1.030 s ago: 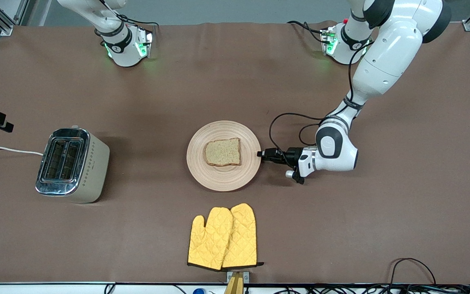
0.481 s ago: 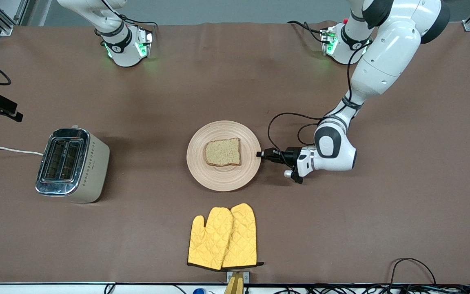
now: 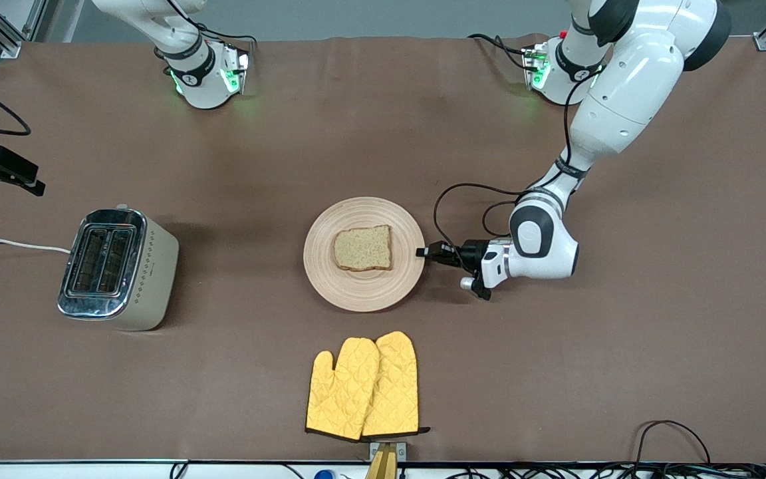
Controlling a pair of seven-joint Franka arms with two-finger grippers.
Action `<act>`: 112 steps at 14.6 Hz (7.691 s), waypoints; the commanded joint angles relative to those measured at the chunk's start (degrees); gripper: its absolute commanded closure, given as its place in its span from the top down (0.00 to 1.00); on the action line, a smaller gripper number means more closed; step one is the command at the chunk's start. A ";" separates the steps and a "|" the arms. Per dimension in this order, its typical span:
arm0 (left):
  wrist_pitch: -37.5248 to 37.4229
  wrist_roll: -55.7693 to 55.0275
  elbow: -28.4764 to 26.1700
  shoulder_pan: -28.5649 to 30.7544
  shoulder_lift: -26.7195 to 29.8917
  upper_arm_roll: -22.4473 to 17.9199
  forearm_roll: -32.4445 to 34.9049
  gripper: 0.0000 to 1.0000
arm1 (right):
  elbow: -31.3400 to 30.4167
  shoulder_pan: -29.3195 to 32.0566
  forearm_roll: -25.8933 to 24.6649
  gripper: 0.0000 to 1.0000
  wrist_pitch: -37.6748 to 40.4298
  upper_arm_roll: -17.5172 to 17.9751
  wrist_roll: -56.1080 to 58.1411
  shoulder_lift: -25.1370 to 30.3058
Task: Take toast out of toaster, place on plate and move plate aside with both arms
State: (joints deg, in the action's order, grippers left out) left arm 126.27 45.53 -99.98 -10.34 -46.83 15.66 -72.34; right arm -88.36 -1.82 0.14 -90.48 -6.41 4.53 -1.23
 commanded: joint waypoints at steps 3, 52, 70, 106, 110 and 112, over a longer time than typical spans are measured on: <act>-0.05 1.05 0.75 0.94 3.14 -0.01 -0.44 0.01 | -1.73 0.06 -1.02 1.00 -0.05 0.26 -1.28 1.67; -29.59 -3.17 10.86 46.29 -2.47 -4.84 27.16 0.04 | -1.02 0.15 -0.14 1.00 1.62 0.17 -1.46 1.75; -29.24 -24.06 21.23 37.69 9.54 1.39 54.39 1.00 | -1.02 0.15 -0.14 1.00 1.80 0.17 -1.46 1.84; -44.09 -49.83 8.40 14.30 51.66 -3.18 73.65 1.00 | -1.55 0.24 0.74 1.00 -0.93 -0.01 -1.46 1.84; -44.09 -50.19 9.97 14.39 50.61 -3.18 73.57 1.00 | -1.55 0.32 0.74 1.00 -0.93 -0.01 -1.46 1.84; -44.18 -50.28 10.94 14.65 50.26 -3.18 73.57 1.00 | -1.55 0.32 0.74 1.00 -0.93 -0.01 -1.46 1.84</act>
State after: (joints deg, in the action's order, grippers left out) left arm 82.63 -4.48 -90.41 3.85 3.53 12.45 2.09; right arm -88.28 -1.77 0.29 -91.11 -6.59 3.81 -0.90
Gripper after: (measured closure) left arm 0.000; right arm 0.000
